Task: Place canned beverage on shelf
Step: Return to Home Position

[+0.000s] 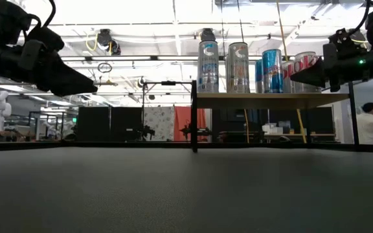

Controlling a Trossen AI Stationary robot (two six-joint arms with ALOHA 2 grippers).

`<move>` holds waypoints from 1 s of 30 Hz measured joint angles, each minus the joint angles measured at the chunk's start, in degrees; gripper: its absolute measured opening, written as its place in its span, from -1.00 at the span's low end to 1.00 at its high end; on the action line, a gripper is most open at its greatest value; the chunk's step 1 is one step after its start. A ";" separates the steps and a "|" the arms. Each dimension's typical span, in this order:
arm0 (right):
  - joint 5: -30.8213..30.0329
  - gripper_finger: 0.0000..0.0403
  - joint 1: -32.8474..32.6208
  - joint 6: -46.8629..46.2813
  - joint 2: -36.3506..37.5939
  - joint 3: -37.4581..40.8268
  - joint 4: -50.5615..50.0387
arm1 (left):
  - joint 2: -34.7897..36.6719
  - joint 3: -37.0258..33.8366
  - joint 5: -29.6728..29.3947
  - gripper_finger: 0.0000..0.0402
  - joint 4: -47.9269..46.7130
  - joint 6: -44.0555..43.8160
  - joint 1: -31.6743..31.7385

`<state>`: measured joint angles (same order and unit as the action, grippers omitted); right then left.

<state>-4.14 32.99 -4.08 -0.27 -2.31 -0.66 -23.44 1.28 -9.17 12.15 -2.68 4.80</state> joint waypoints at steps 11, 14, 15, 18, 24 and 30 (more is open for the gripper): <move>0.08 -1.00 0.00 -0.12 -0.02 0.18 -0.30 | -0.04 0.00 1.68 0.46 -2.82 0.02 0.00; 0.09 -1.00 0.00 1.74 -0.02 0.20 -0.38 | -0.04 0.00 1.36 0.46 -5.13 -0.43 0.00; 0.09 -1.00 0.00 2.11 -0.02 0.20 -0.40 | -0.04 0.00 1.11 0.46 -6.19 -1.35 0.00; 0.04 -1.00 0.01 2.10 -0.02 0.22 -0.37 | -0.04 0.00 0.41 0.46 -9.03 -4.27 0.00; -0.17 -1.00 0.00 1.36 -0.02 0.29 0.26 | -0.04 0.01 0.13 0.46 -11.56 -4.73 0.00; -0.34 -1.00 0.00 1.36 -0.02 0.29 2.10 | -0.03 0.02 0.00 0.46 -9.81 -4.31 0.00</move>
<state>-4.48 32.99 -2.72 -0.30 -2.02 1.44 -23.47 1.30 -9.17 2.34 -6.98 4.80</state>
